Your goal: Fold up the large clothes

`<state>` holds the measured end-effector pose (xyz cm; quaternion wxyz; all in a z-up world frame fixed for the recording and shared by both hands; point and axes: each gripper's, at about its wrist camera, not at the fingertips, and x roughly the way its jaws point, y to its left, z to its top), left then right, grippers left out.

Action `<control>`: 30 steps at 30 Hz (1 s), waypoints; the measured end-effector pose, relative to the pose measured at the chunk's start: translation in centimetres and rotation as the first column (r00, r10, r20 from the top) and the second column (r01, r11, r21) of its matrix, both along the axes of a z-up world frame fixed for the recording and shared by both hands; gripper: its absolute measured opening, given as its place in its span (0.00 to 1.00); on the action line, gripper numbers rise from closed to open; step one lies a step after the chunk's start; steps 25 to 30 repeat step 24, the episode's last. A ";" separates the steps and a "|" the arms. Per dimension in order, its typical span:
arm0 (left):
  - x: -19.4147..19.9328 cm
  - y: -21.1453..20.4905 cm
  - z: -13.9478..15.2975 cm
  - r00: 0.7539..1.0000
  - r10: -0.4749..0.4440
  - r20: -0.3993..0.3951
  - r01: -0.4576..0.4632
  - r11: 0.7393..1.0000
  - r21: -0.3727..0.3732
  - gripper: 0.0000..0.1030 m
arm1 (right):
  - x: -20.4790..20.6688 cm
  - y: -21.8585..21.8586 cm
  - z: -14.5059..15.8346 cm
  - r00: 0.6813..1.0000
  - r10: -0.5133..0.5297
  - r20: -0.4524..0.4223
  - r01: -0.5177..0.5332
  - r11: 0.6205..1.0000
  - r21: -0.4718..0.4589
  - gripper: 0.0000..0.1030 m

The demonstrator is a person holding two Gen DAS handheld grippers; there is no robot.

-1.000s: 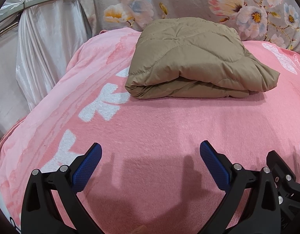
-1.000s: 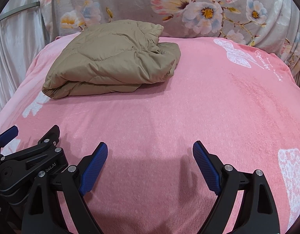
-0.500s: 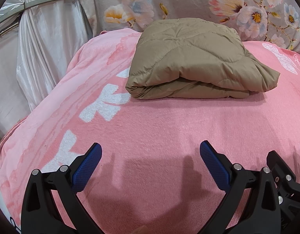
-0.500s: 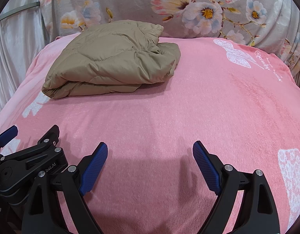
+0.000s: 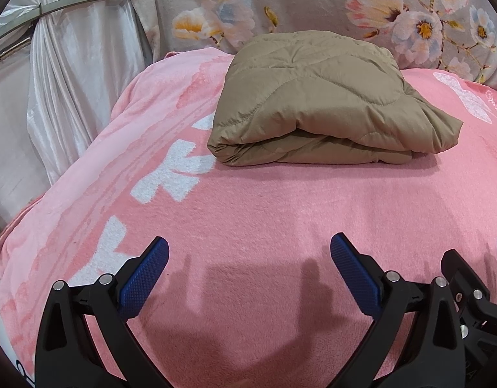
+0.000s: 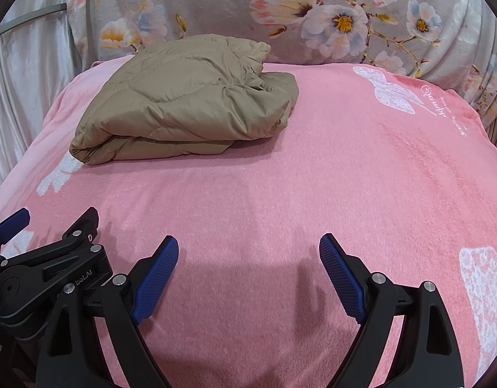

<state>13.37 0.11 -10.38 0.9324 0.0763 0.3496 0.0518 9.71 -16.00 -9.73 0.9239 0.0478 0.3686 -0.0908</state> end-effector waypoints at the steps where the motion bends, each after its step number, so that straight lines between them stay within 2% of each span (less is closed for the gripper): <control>1: 0.1 0.1 0.0 1.000 0.000 -0.002 0.000 1.000 0.002 0.95 | 0.0 0.0 0.0 1.000 -0.001 -0.001 0.001 1.000 -0.001 0.84; 30: -0.3 -0.8 -0.4 1.000 0.005 0.011 -0.005 1.000 0.010 0.90 | 0.1 -0.1 0.3 1.000 -0.006 0.005 0.006 1.000 -0.013 0.84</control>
